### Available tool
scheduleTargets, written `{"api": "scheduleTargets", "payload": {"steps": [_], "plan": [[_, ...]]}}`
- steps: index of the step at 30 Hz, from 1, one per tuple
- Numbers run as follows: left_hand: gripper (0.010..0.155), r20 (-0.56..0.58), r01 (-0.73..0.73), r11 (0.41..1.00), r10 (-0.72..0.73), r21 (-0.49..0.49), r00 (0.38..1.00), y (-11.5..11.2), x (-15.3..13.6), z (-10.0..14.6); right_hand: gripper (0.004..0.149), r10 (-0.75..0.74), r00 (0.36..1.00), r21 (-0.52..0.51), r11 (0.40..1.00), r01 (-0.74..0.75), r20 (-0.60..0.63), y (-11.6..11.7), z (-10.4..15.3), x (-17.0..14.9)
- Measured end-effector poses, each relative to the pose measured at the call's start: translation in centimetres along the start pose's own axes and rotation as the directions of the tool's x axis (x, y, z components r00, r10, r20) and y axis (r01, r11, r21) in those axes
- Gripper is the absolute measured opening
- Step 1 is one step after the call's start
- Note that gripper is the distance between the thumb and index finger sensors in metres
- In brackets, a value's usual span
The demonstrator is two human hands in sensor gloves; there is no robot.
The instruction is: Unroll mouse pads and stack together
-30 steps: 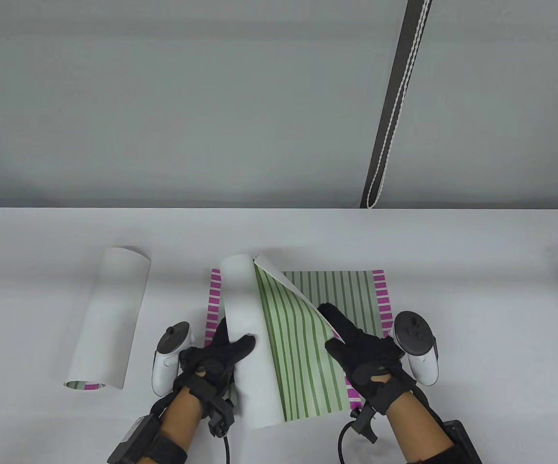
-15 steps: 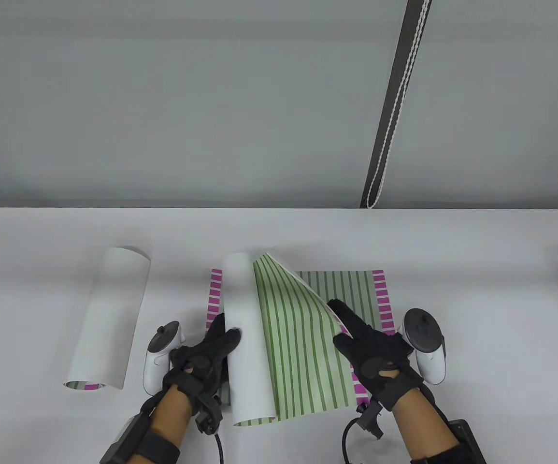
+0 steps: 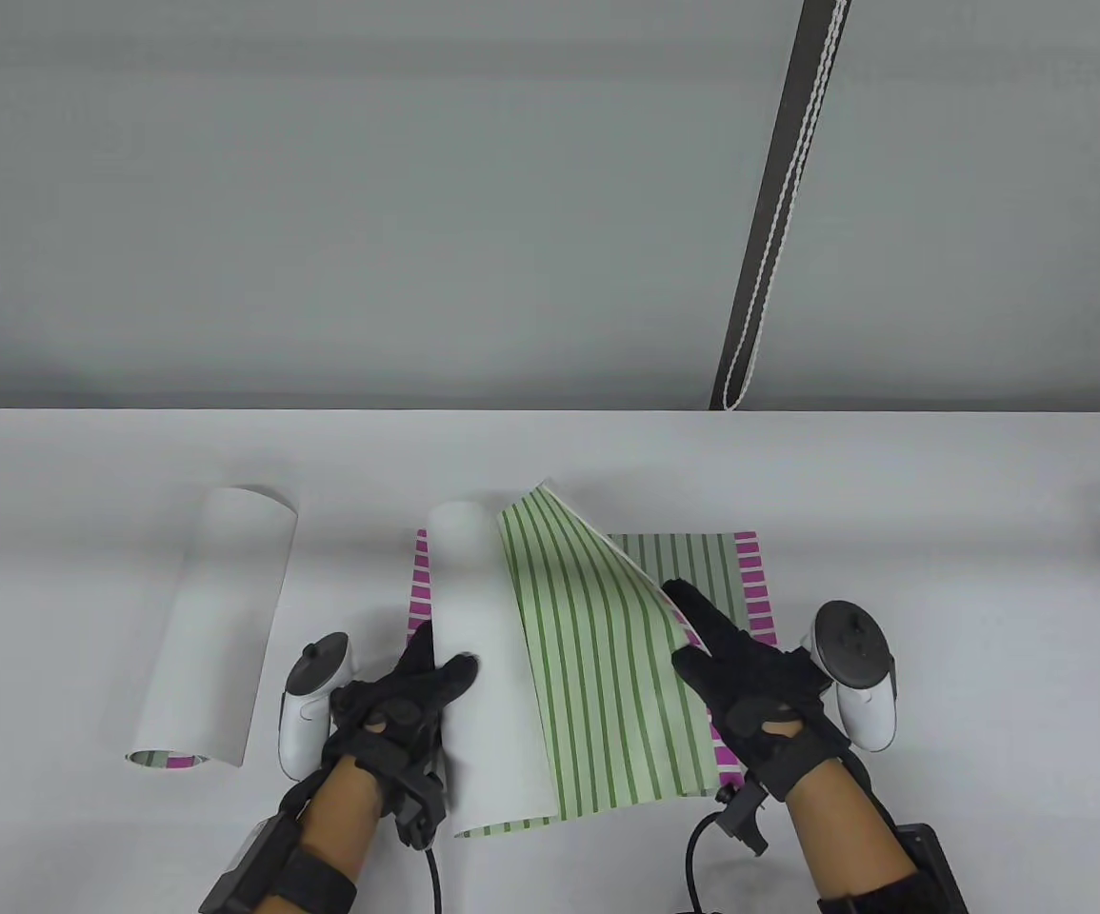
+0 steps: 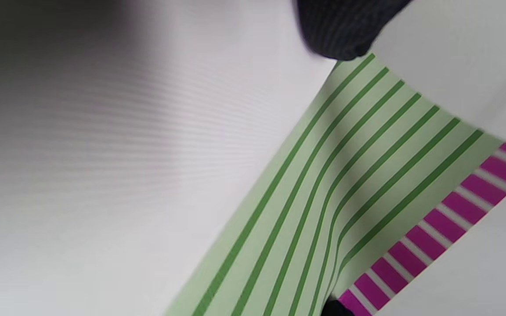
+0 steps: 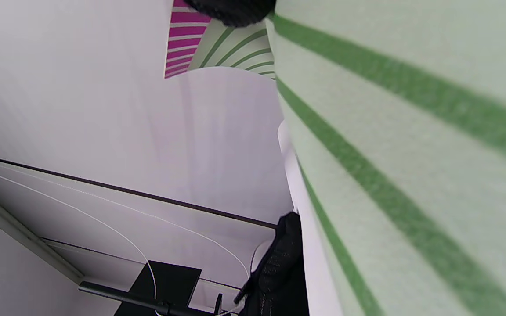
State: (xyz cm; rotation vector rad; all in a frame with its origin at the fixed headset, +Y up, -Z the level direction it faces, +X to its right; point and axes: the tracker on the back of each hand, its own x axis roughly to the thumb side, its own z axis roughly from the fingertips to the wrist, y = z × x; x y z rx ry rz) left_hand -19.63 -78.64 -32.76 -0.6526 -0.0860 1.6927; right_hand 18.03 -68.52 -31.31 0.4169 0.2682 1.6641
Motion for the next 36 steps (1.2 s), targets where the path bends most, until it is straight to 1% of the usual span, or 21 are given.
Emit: {"api": "scheduleTargets", "payload": {"steps": [3, 4, 7, 9, 10, 11, 12, 15, 17, 18, 19, 20, 23, 29, 33, 36], "plan": [[0.094, 0.0, -0.011, 0.999, 0.011, -0.045, 1.0, -0.1, -0.1, 0.0, 0.061, -0.011, 1.0, 0.01, 1.0, 0.011, 0.009, 0.1, 0.0, 0.2], [0.098, -0.008, -0.013, 0.998, 0.013, -0.063, 1.0, -0.2, -0.2, 0.0, 0.061, -0.006, 1.0, 0.016, 1.0, 0.006, 0.013, 0.3, 0.0, 0.4], [0.112, -0.026, -0.015, 0.997, 0.013, -0.075, 1.0, -0.8, -0.5, -0.1, 0.061, 0.024, 0.999, 0.029, 0.999, -0.025, 0.029, 1.2, -0.1, 1.0], [0.118, -0.048, 0.041, 0.996, -0.045, -0.084, 0.998, -1.1, -0.5, -0.2, 0.061, 0.033, 0.999, 0.031, 0.999, -0.034, 0.036, 1.5, 0.0, 1.3], [0.117, -0.053, 0.069, 0.996, -0.072, -0.063, 0.996, -1.2, -0.5, -0.2, 0.061, 0.034, 0.999, 0.032, 0.999, -0.036, 0.042, 1.6, 0.0, 1.5], [0.117, -0.069, 0.076, 0.997, -0.078, -0.025, 0.995, -1.2, -0.5, -0.1, 0.061, 0.043, 0.998, 0.029, 0.999, -0.044, 0.044, 1.6, 0.0, 1.7], [0.115, -0.07, 0.074, 0.997, -0.075, -0.007, 0.995, -1.1, -0.5, -0.1, 0.061, 0.048, 0.998, 0.029, 0.998, -0.049, 0.047, 1.6, 0.0, 1.7], [0.105, -0.09, 0.081, 0.994, -0.074, 0.071, 0.993, -0.6, -0.4, 0.1, 0.061, 0.031, 0.998, 0.023, 0.999, -0.032, 0.048, 1.0, 0.1, 1.7], [0.098, -0.087, 0.109, 0.984, -0.097, 0.142, 0.991, 0.2, -0.3, 0.4, 0.061, 0.029, 0.999, 0.005, 1.0, -0.029, 0.038, 0.5, 0.2, 1.4], [0.092, -0.088, 0.107, 0.982, -0.094, 0.154, 0.992, 0.4, -0.3, 0.4, 0.061, 0.028, 0.999, 0.002, 1.0, -0.028, 0.035, 0.4, 0.2, 1.4], [0.091, -0.086, 0.091, 0.986, -0.079, 0.141, 0.993, 0.5, -0.3, 0.5, 0.061, 0.012, 0.999, 0.0, 1.0, -0.012, 0.033, 0.2, 0.2, 1.2], [0.092, -0.074, 0.063, 0.992, -0.055, 0.105, 0.996, 0.5, -0.3, 0.5, 0.061, -0.001, 1.0, 0.0, 1.0, 0.001, 0.031, 0.1, 0.2, 1.1], [0.097, -0.059, 0.015, 1.0, -0.014, 0.016, 0.998, 0.5, -0.2, 0.4, 0.061, 0.003, 1.0, 0.002, 1.0, -0.003, 0.026, -0.3, 0.2, 1.0], [0.103, -0.042, -0.049, 0.996, 0.046, -0.075, 0.998, 0.3, -0.6, 0.2, 0.061, -0.006, 1.0, -0.009, 1.0, 0.007, 0.024, -1.1, 0.4, 1.0], [0.107, -0.036, -0.063, 0.994, 0.06, -0.089, 0.998, 0.2, -0.5, 0.3, 0.061, -0.02, 0.999, -0.018, 1.0, 0.02, 0.026, -1.7, 0.5, 1.0], [0.108, -0.041, -0.057, 0.995, 0.054, -0.08, 0.998, 0.3, -0.5, 0.3, 0.061, -0.019, 0.999, -0.02, 1.0, 0.02, 0.03, -2.1, 0.6, 1.1]]}}
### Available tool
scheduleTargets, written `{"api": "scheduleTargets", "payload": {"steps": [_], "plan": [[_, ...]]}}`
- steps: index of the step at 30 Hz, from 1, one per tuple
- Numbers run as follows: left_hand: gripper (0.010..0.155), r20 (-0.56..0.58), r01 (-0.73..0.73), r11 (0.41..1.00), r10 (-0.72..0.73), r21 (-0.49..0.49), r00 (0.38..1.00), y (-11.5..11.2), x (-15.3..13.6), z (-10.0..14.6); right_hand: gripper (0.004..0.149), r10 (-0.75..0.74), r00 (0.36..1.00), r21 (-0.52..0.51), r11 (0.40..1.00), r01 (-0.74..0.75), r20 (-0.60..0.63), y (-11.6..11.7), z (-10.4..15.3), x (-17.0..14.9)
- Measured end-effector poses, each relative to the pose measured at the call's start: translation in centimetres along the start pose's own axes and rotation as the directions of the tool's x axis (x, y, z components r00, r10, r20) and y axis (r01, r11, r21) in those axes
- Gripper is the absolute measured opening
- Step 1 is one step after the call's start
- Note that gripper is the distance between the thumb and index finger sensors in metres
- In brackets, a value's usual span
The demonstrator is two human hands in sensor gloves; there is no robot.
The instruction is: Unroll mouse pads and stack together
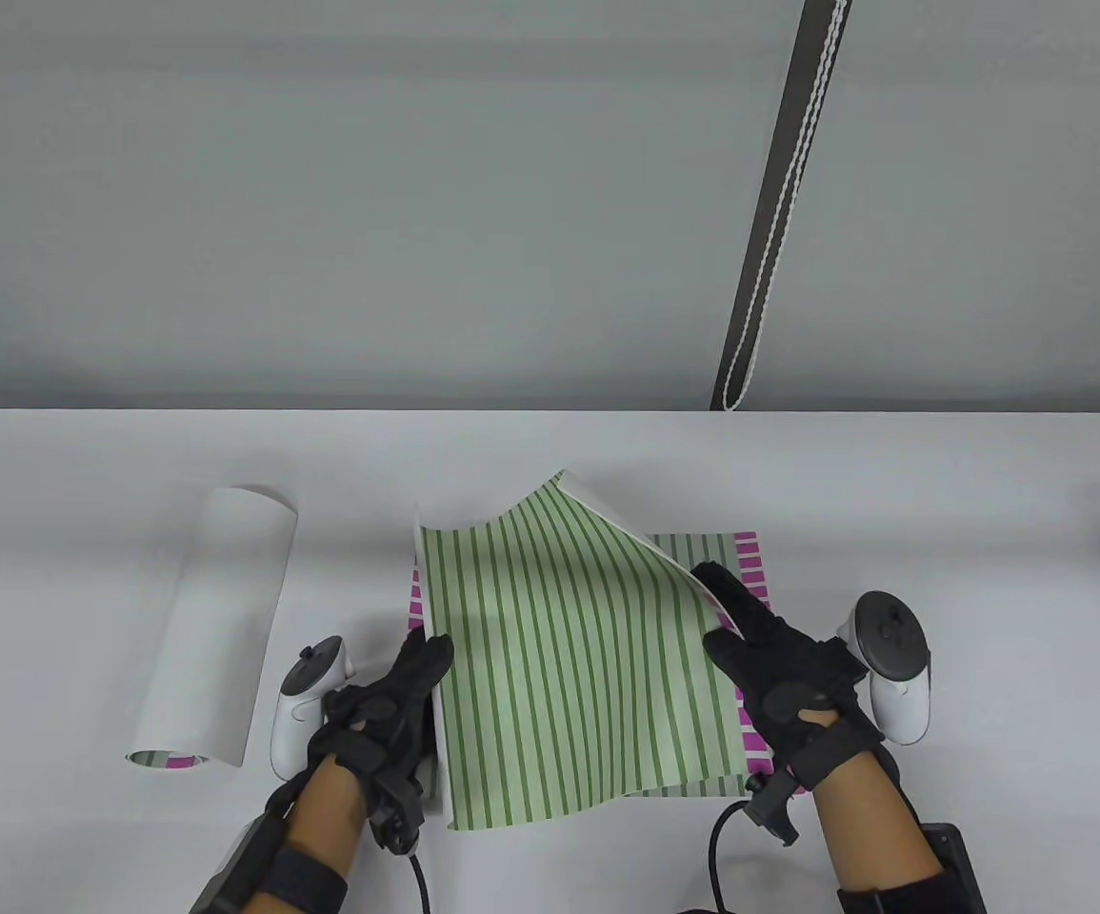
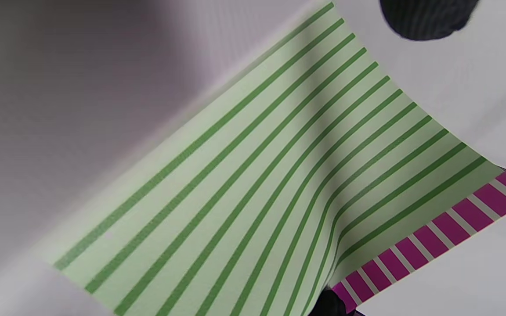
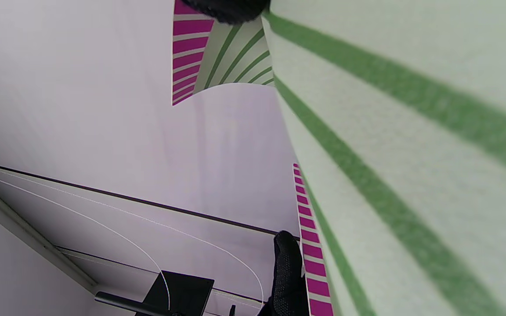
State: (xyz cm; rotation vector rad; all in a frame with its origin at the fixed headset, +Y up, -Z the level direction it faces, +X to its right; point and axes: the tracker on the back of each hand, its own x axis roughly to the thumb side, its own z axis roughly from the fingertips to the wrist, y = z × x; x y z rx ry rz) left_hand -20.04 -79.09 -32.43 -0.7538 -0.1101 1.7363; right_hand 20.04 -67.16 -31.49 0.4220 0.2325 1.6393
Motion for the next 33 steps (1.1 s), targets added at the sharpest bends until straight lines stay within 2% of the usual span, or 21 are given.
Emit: {"api": "scheduleTargets", "payload": {"steps": [2, 7, 10, 12, 14, 15, 17, 18, 19, 20, 22, 23, 24, 27, 33], "plan": [[0.106, -0.013, 0.004, 1.0, -0.004, 0.01, 1.0, 0.2, -0.1, 0.1, 0.061, -0.005, 1.0, -0.001, 1.0, 0.005, 0.002, -0.2, 0.1, 0.0], [0.082, -0.074, 0.068, 0.998, -0.067, 0.014, 0.995, 1.0, 0.2, 0.1, 0.061, 0.0, 1.0, -0.022, 1.0, 0.0, -0.003, -1.0, 0.3, 0.0], [0.077, -0.129, 0.187, 0.982, -0.19, -0.035, 0.973, 1.3, 0.8, 0.2, 0.06, 0.017, 1.0, -0.044, 0.999, -0.018, -0.02, -1.8, 0.4, -0.1], [0.074, -0.25, 0.341, 0.94, -0.337, -0.029, 0.908, 1.5, 1.6, 0.4, 0.06, 0.065, 0.997, -0.061, 0.996, -0.068, -0.041, -2.4, 0.6, -0.1], [0.07, -0.313, 0.572, 0.819, -0.535, 0.036, 0.785, 1.6, 2.8, 0.6, 0.058, 0.15, 0.986, -0.084, 0.984, -0.156, -0.078, -3.0, 0.7, 0.0], [0.07, -0.333, 0.619, 0.785, -0.576, 0.03, 0.746, 1.5, 3.3, 0.6, 0.058, 0.202, 0.974, -0.099, 0.972, -0.213, -0.105, -3.3, 0.8, -0.1], [0.069, -0.334, 0.655, 0.754, -0.605, 0.051, 0.723, 1.4, 4.1, 0.5, 0.058, 0.259, 0.954, -0.109, 0.955, -0.277, -0.153, -3.6, 0.9, -0.4], [0.068, -0.349, 0.683, 0.724, -0.618, 0.098, 0.704, 1.3, 4.7, 0.5, 0.058, 0.304, 0.934, -0.12, 0.936, -0.33, -0.189, -3.8, 0.9, -0.6], [0.067, -0.353, 0.723, 0.673, -0.646, 0.155, 0.677, 1.2, 5.2, 0.4, 0.058, 0.373, 0.9, -0.121, 0.906, -0.405, -0.225, -4.0, 1.0, -0.9], [0.066, -0.373, 0.774, 0.596, -0.683, 0.212, 0.628, 1.1, 5.7, 0.4, 0.058, 0.445, 0.853, -0.116, 0.865, -0.488, -0.273, -4.3, 1.0, -1.3], [0.064, -0.397, 0.823, 0.496, -0.72, 0.278, 0.568, 0.8, 6.3, 0.2, 0.057, 0.571, 0.749, -0.122, 0.762, -0.635, -0.336, -4.4, 1.1, -1.9], [0.062, -0.42, 0.844, 0.424, -0.735, 0.327, 0.532, 0.4, 6.5, -0.1, 0.057, 0.633, 0.688, -0.087, 0.711, -0.698, -0.354, -4.5, 0.9, -2.6], [0.06, -0.422, 0.857, 0.387, -0.752, 0.34, 0.507, 0.2, 6.5, -0.4, 0.056, 0.639, 0.68, -0.08, 0.705, -0.704, -0.36, -4.4, 0.9, -2.9], [0.059, -0.497, 0.926, 0.221, -0.792, 0.307, 0.354, -0.3, 5.8, -1.6, 0.055, 0.644, 0.655, -0.069, 0.69, -0.721, -0.397, -3.9, 0.4, -5.2], [0.06, -0.575, 0.969, 0.041, -0.798, 0.242, 0.177, -0.6, 4.3, -2.6, 0.056, 0.671, 0.569, -0.012, 0.642, -0.767, -0.476, -3.2, -0.1, -8.5]]}}
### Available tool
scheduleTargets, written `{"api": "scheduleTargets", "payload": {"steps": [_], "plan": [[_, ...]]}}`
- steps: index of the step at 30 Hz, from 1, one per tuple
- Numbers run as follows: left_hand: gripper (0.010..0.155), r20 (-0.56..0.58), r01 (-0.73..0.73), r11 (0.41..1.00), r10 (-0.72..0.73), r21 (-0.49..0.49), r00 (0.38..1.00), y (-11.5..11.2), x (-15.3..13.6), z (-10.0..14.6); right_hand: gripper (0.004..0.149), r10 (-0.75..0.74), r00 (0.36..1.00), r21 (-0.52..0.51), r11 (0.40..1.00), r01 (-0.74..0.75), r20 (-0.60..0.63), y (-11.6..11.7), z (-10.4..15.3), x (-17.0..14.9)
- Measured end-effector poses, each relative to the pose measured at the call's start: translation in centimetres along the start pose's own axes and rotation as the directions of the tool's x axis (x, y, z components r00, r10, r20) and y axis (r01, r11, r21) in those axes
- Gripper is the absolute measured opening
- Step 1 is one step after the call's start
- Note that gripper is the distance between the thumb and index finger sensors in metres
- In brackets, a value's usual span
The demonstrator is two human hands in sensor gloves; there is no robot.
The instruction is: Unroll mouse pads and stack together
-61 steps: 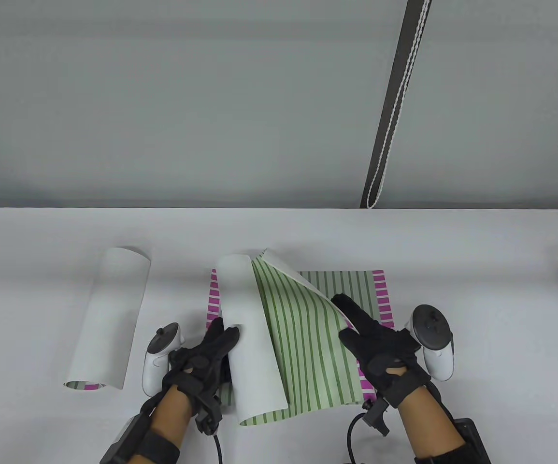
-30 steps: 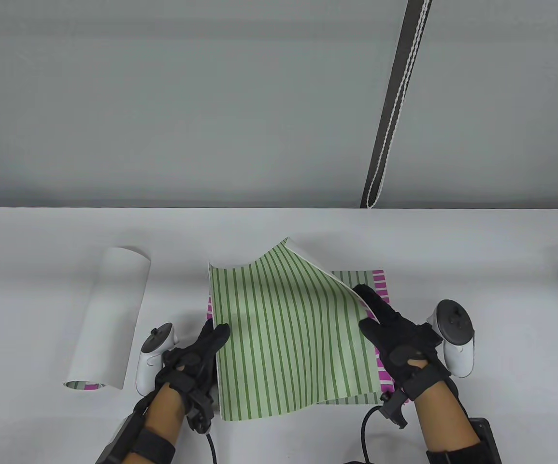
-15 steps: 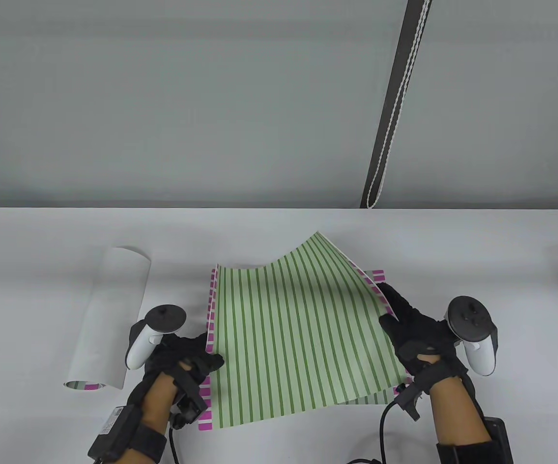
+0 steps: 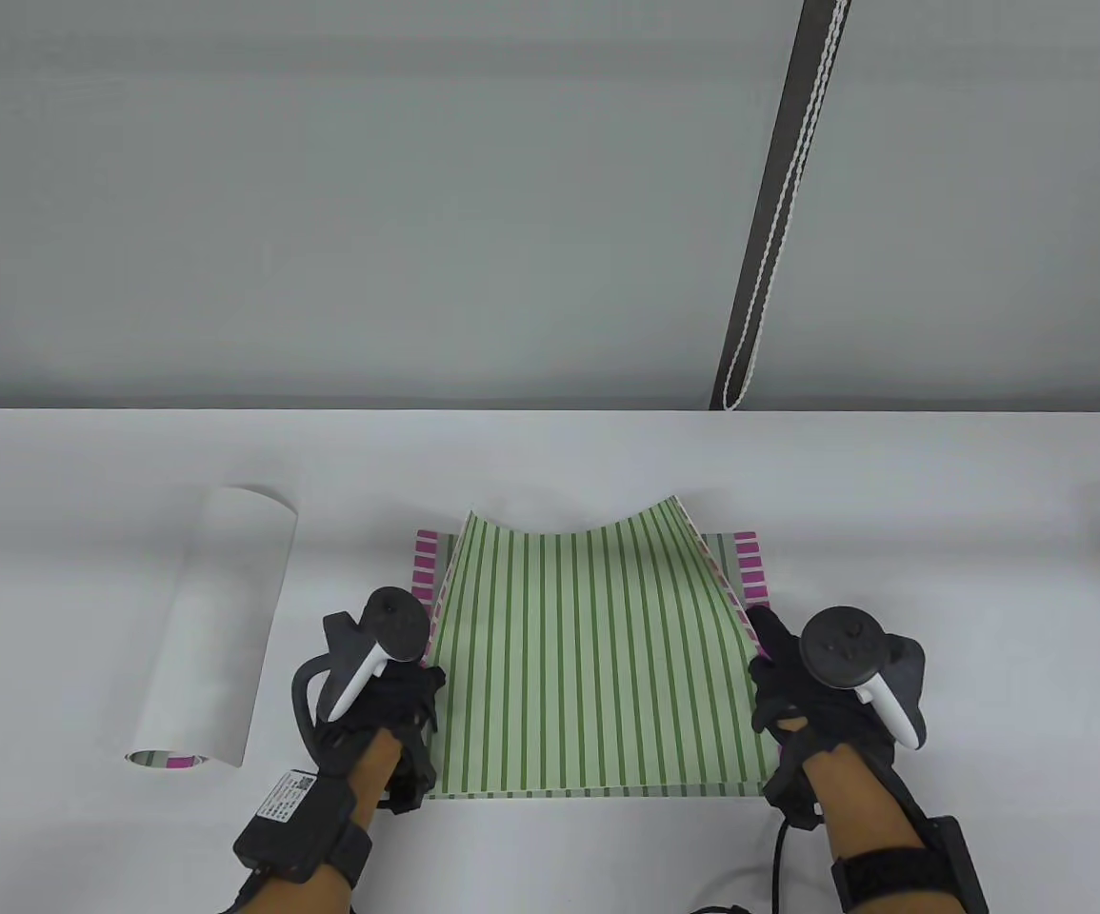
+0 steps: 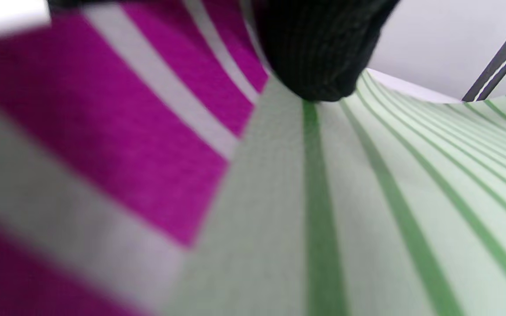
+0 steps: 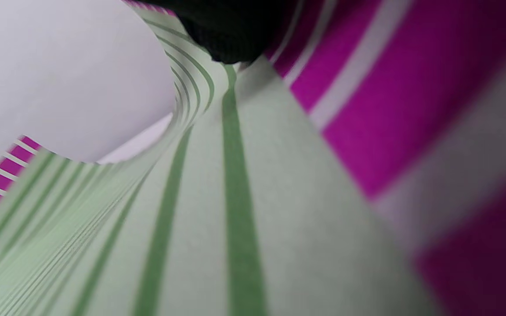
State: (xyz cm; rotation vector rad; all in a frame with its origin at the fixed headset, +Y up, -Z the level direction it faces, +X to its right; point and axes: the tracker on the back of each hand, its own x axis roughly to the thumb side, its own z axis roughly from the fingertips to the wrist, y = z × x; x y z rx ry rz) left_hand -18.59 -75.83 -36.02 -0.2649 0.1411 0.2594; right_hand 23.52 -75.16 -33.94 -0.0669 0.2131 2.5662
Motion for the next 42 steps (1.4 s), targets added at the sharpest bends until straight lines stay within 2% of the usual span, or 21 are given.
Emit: {"api": "scheduleTargets", "payload": {"steps": [2, 9, 31, 34, 35, 37, 39, 40, 42], "plan": [[0.062, -0.003, 0.026, 1.0, -0.026, -0.01, 1.0, -0.3, 0.1, 0.0, 0.056, 0.046, 0.998, 0.044, 0.998, -0.044, -0.038, 0.7, -0.3, -0.4], [0.064, -0.007, 0.032, 0.999, -0.033, -0.006, 0.999, -0.5, -0.1, 0.1, 0.058, 0.088, 0.994, 0.05, 0.995, -0.085, -0.063, 1.0, -0.3, -0.6], [0.067, -0.023, 0.066, 0.998, -0.066, 0.011, 0.998, -0.7, -0.2, 0.2, 0.058, 0.073, 0.994, 0.056, 0.996, -0.069, -0.084, 1.0, -0.3, -1.1], [0.075, -0.048, 0.048, 0.999, -0.048, 0.001, 0.998, -0.4, -0.9, 0.3, 0.065, 0.067, 0.992, 0.057, 0.996, -0.062, -0.104, 0.6, 0.0, -1.2], [0.082, -0.047, 0.022, 1.0, -0.021, 0.007, 0.999, 0.1, -1.1, 0.6, 0.068, 0.115, 0.983, 0.033, 0.993, -0.111, -0.144, 0.1, 0.3, -1.0], [0.087, -0.028, -0.053, 0.994, 0.055, 0.091, 0.998, 1.8, -1.3, 1.6, 0.072, 0.261, 0.96, 0.029, 0.965, -0.259, -0.104, -1.0, 1.0, -0.1], [0.088, 0.046, -0.112, 0.983, 0.106, 0.145, 0.993, 2.9, -0.9, 2.4, 0.075, 0.288, 0.957, -0.009, 0.957, -0.288, -0.032, -1.3, 1.5, 1.0], [0.088, 0.12, -0.109, 0.987, 0.095, 0.117, 0.988, 3.0, -0.3, 2.8, 0.076, 0.299, 0.954, -0.032, 0.954, -0.299, 0.023, -1.2, 1.8, 2.1], [0.092, 0.19, 0.002, 0.999, -0.008, 0.033, 0.982, 2.6, 0.8, 3.0, 0.077, 0.311, 0.942, 0.012, 0.949, -0.315, 0.128, 0.1, 1.9, 3.6]]}}
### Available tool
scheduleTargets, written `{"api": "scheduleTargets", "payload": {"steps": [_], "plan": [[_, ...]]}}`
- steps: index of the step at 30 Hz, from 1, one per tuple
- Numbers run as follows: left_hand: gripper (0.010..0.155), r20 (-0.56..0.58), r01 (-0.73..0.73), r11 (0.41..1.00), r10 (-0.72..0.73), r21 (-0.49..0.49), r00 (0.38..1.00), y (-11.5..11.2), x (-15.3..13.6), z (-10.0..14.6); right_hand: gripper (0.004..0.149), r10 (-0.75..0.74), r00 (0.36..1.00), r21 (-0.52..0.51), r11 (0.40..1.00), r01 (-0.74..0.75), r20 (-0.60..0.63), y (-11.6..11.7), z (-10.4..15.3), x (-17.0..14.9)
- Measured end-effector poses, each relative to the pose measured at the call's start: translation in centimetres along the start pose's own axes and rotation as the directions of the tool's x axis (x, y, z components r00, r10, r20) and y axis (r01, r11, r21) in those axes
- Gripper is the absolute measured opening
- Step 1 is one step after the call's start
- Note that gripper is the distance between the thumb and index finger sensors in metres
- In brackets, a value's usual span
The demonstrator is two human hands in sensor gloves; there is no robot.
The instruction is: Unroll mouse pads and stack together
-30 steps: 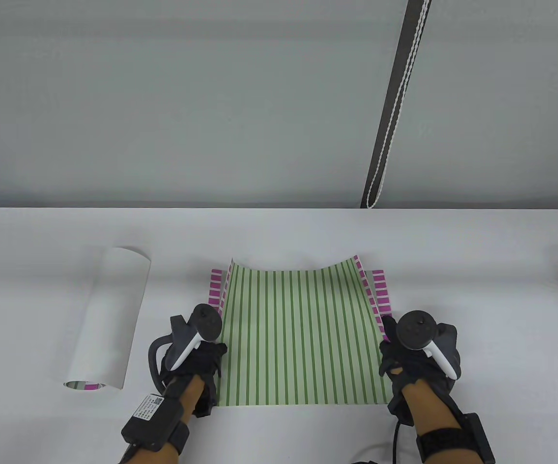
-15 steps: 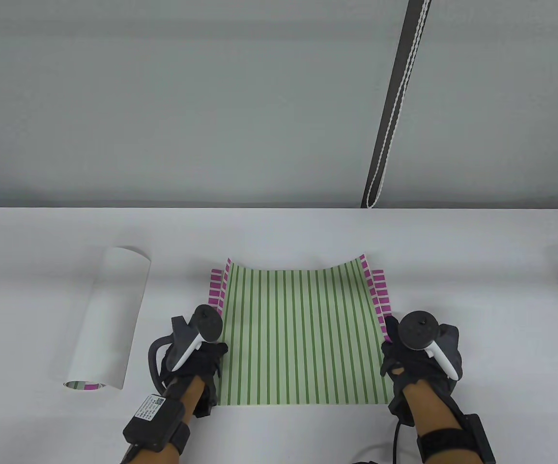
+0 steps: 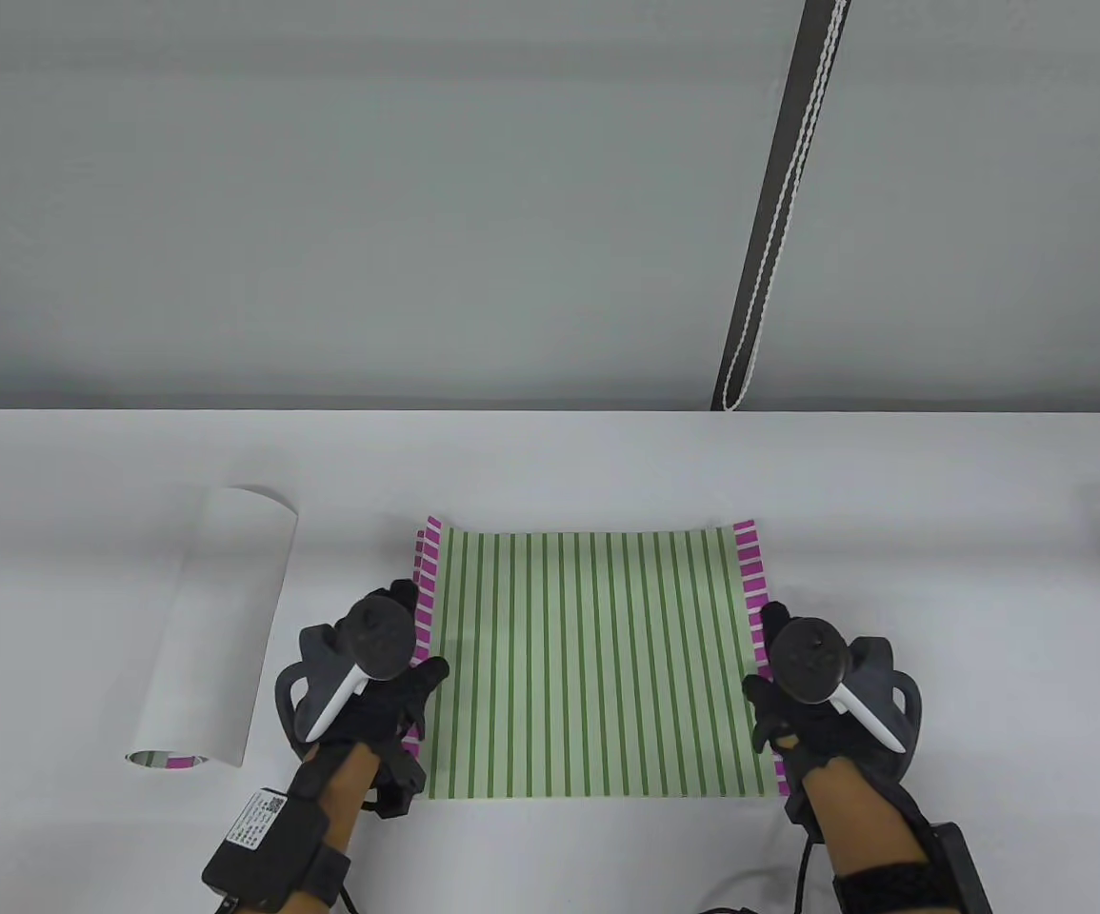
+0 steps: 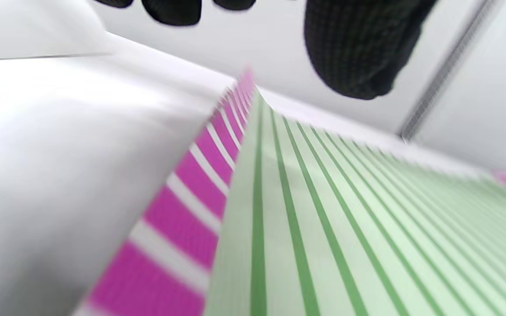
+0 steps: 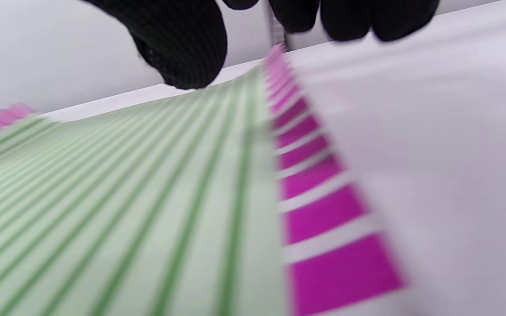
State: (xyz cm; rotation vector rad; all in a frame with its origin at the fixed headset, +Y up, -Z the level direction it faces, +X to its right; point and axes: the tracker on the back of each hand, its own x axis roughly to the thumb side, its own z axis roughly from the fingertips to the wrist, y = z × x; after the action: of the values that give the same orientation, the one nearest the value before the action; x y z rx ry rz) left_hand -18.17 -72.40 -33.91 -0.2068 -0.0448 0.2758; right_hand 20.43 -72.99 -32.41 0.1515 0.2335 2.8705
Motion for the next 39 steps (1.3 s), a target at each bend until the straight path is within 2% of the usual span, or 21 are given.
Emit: {"api": "scheduleTargets", "payload": {"steps": [2, 4, 6, 8, 10, 15, 19, 21, 24, 26, 27, 29, 31, 34, 35, 37, 39], "plan": [[0.094, 0.035, 0.106, 0.99, -0.103, -0.096, 0.994, -1.1, 0.7, -0.2, 0.081, 0.017, 0.996, 0.089, 0.996, -0.025, 0.091, 1.4, -0.3, 1.5], [0.096, 0.072, 0.186, 0.953, -0.173, -0.238, 0.982, -2.7, 0.8, -0.7, 0.086, 0.015, 0.988, 0.215, 0.975, -0.049, 0.156, 3.1, -0.7, 2.5], [0.098, 0.063, 0.225, 0.901, -0.217, -0.372, 0.974, -4.3, 0.3, -1.3, 0.087, 0.033, 0.988, 0.321, 0.944, -0.079, 0.149, 4.3, -0.9, 2.6], [0.099, 0.042, 0.219, 0.871, -0.224, -0.44, 0.974, -5.0, -0.5, -1.8, 0.088, -0.005, 0.995, 0.337, 0.941, -0.03, 0.101, 3.9, -1.1, 1.6], [0.101, 0.039, 0.124, 0.887, -0.119, -0.445, 0.992, -5.0, -1.2, -1.9, 0.089, 0.011, 0.998, 0.369, 0.929, -0.033, 0.062, 3.5, -1.0, 0.2], [0.106, 0.025, 0.112, 0.881, -0.113, -0.459, 0.993, -5.2, -1.6, -2.1, 0.09, 0.0, 0.999, 0.363, 0.932, 0.013, -0.035, 2.4, -0.3, -3.3], [0.107, 0.021, 0.096, 0.885, -0.097, -0.455, 0.995, -5.2, -1.7, -2.2, 0.089, -0.02, 1.0, 0.36, 0.933, 0.024, -0.015, 2.4, -0.4, -3.5], [0.106, 0.02, 0.099, 0.897, -0.1, -0.43, 0.995, -5.1, -1.7, -2.1, 0.09, 0.006, 1.0, 0.343, 0.939, -0.01, 0.014, 2.0, -0.4, -3.3], [0.1, -0.024, 0.081, 0.949, -0.093, -0.305, 0.995, -3.7, -1.9, -1.5, 0.085, -0.056, 0.998, 0.198, 0.979, 0.048, 0.032, 0.3, 0.0, -3.0], [0.096, -0.069, -0.013, 0.98, -0.001, -0.196, 0.998, -1.4, -2.4, -0.8, 0.082, -0.186, 0.979, 0.066, 0.981, 0.181, 0.087, -1.2, 0.4, -2.6], [0.094, -0.094, -0.095, 0.987, 0.083, -0.13, 0.992, 0.1, -2.9, -0.4, 0.082, -0.272, 0.954, 0.003, 0.962, 0.274, 0.129, -2.2, 0.8, -2.3], [0.093, -0.119, -0.257, 0.966, 0.254, -0.012, 0.96, 2.6, -4.0, 0.6, 0.083, -0.39, 0.893, -0.041, 0.912, 0.409, 0.225, -3.5, 1.4, -1.5], [0.095, -0.174, -0.324, 0.944, 0.33, 0.063, 0.928, 4.4, -5.2, 1.4, 0.085, -0.49, 0.812, -0.045, 0.847, 0.529, 0.317, -4.4, 1.9, -0.7], [0.097, -0.33, -0.401, 0.893, 0.448, 0.203, 0.831, 7.1, -8.3, 2.8, 0.092, -0.583, 0.702, 0.01, 0.772, 0.635, 0.409, -5.2, 2.7, 0.7], [0.098, -0.345, -0.42, 0.881, 0.472, 0.216, 0.812, 7.4, -8.8, 2.9, 0.093, -0.584, 0.697, 0.012, 0.77, 0.638, 0.416, -5.2, 2.7, 0.8], [0.101, -0.423, -0.478, 0.843, 0.537, 0.246, 0.73, 8.2, -10.9, 3.2, 0.098, -0.591, 0.68, 0.021, 0.761, 0.648, 0.433, -5.1, 2.9, 1.2], [0.104, -0.465, -0.478, 0.837, 0.545, 0.265, 0.697, 8.3, -12.1, 3.2, 0.1, -0.613, 0.66, 0.034, 0.743, 0.668, 0.434, -4.7, 2.8, 1.1]]}}
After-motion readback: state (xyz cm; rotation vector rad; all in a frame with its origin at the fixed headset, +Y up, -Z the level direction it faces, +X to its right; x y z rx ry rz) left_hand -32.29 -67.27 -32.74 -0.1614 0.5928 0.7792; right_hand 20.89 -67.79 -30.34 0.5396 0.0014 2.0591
